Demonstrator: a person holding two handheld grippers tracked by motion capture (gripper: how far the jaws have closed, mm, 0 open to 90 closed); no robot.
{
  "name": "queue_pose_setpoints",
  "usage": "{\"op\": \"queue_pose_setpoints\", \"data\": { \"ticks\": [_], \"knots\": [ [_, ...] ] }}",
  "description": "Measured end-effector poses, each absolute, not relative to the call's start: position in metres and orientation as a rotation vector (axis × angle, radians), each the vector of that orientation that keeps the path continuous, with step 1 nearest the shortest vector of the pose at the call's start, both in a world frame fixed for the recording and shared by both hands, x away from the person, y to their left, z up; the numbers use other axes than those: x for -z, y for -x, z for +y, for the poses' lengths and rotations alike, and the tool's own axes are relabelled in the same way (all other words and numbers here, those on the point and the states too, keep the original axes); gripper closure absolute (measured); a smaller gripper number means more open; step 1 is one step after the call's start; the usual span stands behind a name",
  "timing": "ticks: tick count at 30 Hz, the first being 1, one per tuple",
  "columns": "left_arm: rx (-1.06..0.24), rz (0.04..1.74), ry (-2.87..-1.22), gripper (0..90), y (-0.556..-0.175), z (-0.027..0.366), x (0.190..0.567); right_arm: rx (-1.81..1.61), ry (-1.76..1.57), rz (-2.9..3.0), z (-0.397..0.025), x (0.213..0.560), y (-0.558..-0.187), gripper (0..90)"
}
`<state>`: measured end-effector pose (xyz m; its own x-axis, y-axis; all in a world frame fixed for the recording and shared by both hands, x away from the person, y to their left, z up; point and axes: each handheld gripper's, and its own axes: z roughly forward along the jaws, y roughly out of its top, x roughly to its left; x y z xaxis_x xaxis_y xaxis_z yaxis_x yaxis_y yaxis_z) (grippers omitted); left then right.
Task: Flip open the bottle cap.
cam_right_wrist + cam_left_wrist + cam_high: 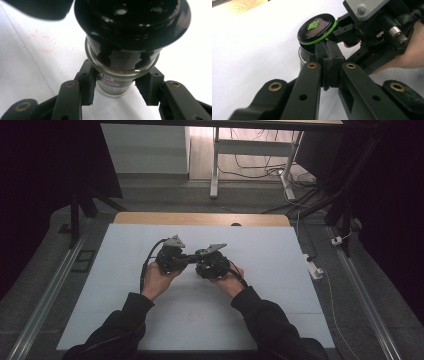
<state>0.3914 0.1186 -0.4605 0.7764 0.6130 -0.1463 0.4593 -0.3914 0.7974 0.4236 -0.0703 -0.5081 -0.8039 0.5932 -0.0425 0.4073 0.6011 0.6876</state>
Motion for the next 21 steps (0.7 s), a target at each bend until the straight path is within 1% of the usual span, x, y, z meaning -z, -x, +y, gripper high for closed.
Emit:
{"op": "queue_pose_setpoints", "data": {
  "ticks": [6,12,21],
  "knots": [
    [-0.225,0.819,-2.029,88.8,-0.395,0.121,0.457,-1.001,-0.822,2.564,-0.070,0.508,-0.423,52.5],
    [-0.269,0.864,-2.006,88.8,-0.402,0.125,0.455,-0.988,-0.799,2.564,-0.070,0.508,-0.423,52.5],
    [-0.262,0.859,-2.023,88.1,-0.403,0.126,0.456,-0.999,-0.803,2.565,-0.070,0.508,-0.424,52.4]
  ]
}}
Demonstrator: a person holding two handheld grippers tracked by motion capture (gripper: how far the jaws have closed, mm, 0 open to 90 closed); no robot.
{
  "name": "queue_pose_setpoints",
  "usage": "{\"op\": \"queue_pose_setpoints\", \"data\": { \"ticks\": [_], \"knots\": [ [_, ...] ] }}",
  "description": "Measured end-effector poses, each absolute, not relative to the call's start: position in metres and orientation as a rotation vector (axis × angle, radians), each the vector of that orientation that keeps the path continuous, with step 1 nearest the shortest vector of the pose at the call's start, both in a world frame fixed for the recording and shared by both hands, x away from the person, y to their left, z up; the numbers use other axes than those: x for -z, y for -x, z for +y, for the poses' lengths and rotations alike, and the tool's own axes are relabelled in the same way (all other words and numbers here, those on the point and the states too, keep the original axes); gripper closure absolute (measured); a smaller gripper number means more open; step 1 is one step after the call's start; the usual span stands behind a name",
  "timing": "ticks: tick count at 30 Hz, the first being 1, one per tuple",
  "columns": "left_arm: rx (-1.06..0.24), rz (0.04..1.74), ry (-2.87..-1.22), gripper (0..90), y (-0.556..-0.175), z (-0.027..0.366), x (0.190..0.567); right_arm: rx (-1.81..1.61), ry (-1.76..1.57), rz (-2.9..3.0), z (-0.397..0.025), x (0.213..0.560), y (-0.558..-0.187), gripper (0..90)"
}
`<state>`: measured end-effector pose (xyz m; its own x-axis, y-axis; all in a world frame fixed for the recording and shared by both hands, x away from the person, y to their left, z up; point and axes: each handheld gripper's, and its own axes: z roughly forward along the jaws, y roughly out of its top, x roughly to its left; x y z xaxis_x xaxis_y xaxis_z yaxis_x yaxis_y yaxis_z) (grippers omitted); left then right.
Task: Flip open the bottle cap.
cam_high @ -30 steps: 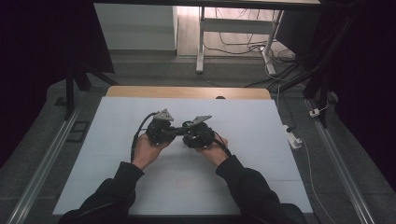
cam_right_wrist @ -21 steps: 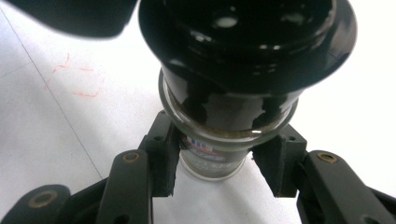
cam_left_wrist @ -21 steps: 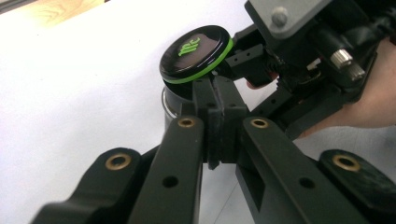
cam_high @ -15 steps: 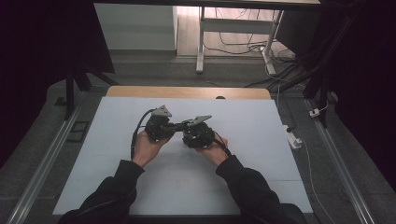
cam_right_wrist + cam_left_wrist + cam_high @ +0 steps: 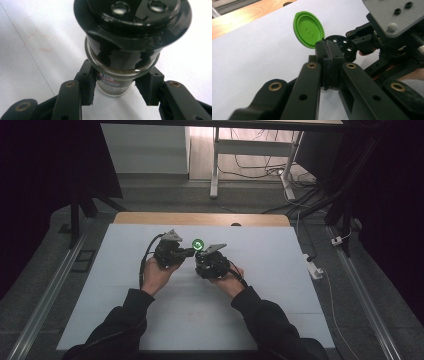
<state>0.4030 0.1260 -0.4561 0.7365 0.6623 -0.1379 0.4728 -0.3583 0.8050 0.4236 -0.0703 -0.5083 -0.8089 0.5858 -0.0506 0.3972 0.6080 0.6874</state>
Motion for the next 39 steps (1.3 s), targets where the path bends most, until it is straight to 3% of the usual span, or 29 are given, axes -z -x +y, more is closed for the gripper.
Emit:
{"op": "queue_pose_setpoints", "data": {
  "ticks": [9,21,26,39],
  "knots": [
    [-0.238,0.846,-2.026,78.4,-0.396,0.130,0.453,-0.995,-0.810,2.567,-0.070,0.508,-0.424,50.7],
    [-0.224,0.846,-2.057,58.7,-0.384,0.139,0.453,-1.026,-0.849,2.582,-0.072,0.506,-0.422,32.2],
    [-0.213,0.833,-2.081,42.7,-0.374,0.143,0.454,-1.040,-0.872,2.589,-0.080,0.499,-0.415,25.8],
    [-0.129,0.867,-2.060,15.7,-0.352,0.153,0.458,-1.123,-0.833,2.639,-0.093,0.480,-0.394,16.6]
  ]
}}
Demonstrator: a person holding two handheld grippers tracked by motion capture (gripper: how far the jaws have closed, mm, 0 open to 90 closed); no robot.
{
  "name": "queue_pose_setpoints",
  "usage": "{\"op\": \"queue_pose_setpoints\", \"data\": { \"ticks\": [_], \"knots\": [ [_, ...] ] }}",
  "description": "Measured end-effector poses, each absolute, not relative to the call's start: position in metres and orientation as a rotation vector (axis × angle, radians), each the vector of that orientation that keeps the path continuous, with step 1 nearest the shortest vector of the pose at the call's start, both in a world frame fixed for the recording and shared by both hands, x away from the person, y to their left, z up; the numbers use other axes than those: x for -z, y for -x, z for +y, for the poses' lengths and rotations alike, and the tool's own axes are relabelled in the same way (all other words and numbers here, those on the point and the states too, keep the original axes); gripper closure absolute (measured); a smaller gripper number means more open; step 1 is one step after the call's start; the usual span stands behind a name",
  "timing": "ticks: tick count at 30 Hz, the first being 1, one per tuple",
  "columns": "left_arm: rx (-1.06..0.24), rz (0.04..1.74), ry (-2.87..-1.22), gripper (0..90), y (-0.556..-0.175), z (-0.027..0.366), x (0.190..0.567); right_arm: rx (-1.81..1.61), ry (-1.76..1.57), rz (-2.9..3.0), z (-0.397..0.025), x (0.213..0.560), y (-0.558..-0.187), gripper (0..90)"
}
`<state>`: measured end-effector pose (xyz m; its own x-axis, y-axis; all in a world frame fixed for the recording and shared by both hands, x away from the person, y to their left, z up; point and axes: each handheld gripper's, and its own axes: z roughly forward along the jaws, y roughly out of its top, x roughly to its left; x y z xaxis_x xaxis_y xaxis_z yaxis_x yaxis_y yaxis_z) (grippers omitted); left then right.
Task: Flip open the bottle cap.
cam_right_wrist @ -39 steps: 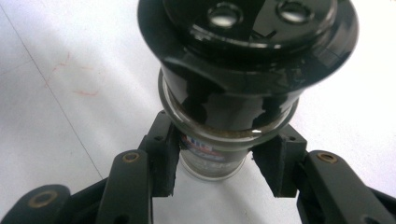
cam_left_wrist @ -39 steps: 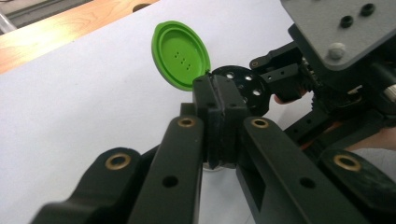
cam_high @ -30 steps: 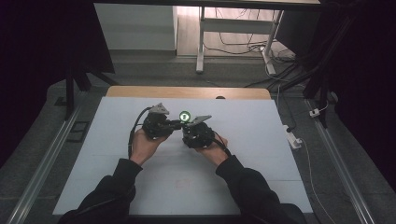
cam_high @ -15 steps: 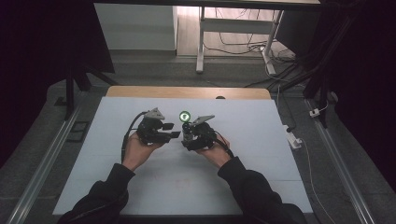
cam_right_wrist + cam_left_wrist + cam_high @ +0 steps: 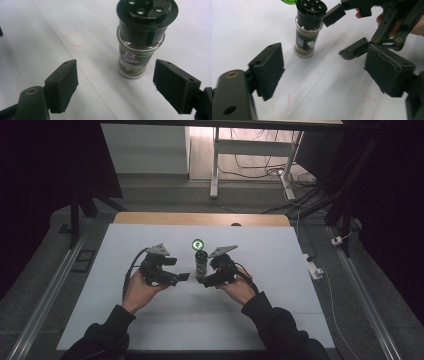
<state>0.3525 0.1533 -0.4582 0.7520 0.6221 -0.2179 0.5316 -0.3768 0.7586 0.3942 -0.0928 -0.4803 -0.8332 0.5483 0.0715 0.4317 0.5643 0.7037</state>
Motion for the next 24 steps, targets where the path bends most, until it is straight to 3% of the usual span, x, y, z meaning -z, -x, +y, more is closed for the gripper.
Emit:
{"op": "queue_pose_setpoints", "data": {
  "ticks": [14,24],
  "knots": [
    [-0.116,0.857,-2.078,0.9,-0.318,0.170,0.460,-1.143,-0.841,2.652,-0.115,0.471,-0.370,3.7],
    [-0.117,0.893,-2.014,0.0,-0.290,0.197,0.460,-1.181,-0.805,2.628,-0.138,0.461,-0.347,0.0]
  ]
}}
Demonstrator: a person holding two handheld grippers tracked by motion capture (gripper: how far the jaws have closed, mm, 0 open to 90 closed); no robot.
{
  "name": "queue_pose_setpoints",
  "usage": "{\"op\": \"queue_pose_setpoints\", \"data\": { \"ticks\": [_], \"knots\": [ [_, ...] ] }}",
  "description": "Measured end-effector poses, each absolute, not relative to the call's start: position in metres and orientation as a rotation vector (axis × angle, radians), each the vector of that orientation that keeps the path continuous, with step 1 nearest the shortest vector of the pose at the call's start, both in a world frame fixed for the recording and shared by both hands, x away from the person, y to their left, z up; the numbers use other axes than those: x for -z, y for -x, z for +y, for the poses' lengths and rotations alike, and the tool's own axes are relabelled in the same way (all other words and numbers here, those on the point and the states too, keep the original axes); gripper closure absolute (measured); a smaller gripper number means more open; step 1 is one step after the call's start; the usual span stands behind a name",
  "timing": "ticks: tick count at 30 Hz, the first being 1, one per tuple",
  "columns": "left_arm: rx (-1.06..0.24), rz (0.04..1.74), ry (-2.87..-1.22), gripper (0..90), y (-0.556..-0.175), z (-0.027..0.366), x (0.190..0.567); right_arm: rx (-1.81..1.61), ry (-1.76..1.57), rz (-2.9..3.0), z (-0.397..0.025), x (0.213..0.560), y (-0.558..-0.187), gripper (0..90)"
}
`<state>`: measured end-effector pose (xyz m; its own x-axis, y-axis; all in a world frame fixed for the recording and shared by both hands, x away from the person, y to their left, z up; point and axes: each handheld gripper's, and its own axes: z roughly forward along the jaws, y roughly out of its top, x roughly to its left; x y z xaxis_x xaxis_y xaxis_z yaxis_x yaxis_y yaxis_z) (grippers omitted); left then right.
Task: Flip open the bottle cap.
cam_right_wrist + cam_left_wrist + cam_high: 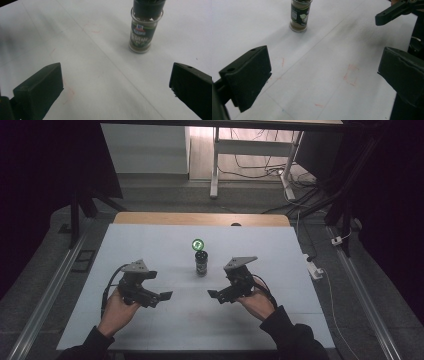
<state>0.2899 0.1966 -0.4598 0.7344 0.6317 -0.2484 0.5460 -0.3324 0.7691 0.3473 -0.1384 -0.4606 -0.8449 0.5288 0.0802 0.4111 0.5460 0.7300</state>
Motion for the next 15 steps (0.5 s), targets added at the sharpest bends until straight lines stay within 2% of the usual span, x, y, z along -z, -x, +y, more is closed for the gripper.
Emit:
{"op": "queue_pose_setpoints", "data": {
  "ticks": [15],
  "knots": [
    [-0.164,0.984,-1.955,0.0,-0.246,0.235,0.462,-1.192,-0.885,2.520,-0.197,0.448,-0.312,0.0]
  ]
}}
